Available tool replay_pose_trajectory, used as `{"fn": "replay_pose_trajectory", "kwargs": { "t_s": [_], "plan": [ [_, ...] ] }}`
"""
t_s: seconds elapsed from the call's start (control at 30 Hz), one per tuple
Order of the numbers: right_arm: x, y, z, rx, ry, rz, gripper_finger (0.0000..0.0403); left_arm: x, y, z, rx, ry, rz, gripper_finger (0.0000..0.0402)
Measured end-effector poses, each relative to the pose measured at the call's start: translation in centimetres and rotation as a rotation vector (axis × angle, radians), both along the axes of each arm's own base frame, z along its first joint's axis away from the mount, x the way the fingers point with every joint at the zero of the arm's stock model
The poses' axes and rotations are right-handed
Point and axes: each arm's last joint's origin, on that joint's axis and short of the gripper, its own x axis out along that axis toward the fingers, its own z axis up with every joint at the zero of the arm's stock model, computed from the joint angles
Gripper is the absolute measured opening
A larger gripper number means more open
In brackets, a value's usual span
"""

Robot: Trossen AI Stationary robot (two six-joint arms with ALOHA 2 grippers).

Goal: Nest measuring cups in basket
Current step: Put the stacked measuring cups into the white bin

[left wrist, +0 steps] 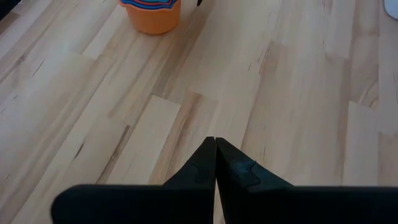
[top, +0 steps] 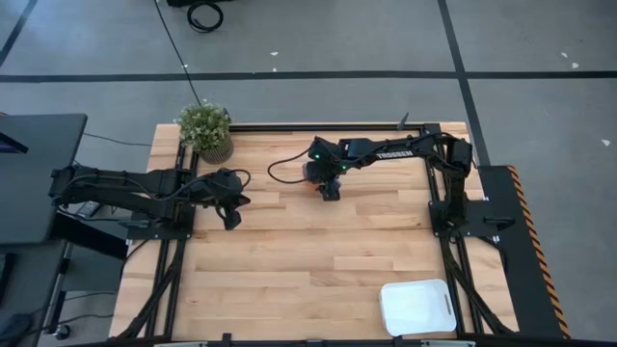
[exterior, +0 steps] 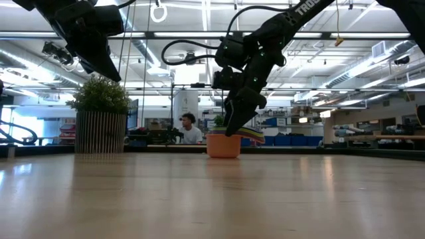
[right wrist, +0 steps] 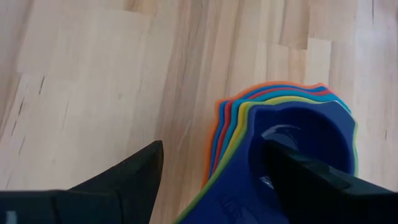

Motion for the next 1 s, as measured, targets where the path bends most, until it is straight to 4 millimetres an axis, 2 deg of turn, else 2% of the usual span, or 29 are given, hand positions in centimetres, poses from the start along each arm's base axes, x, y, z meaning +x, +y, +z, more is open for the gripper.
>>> {"fn": "replay_pose_trajectory", "kwargs": {
  "t_s": [0.27, 0.47, 1.0],
  "plan": [
    [0.01, -0.12, -0.09, -0.059, 0.014, -0.03, 0.0286, 0.0, 0.0, 0.0, 0.0, 0.0, 0.0, 0.0013],
    [0.28, -0.38, -0.14, -0.169, 0.013, -0.088, 0.0283, 0.0, 0.0, 0.0, 0.0, 0.0, 0.0, 0.0013],
    [0.37, -0.69, -0.04, -0.172, -0.008, -0.097, 0.0258, 0.0, 0.01, 0.0, 0.0, 0.0, 0.001, 0.0013]
  ]
}}
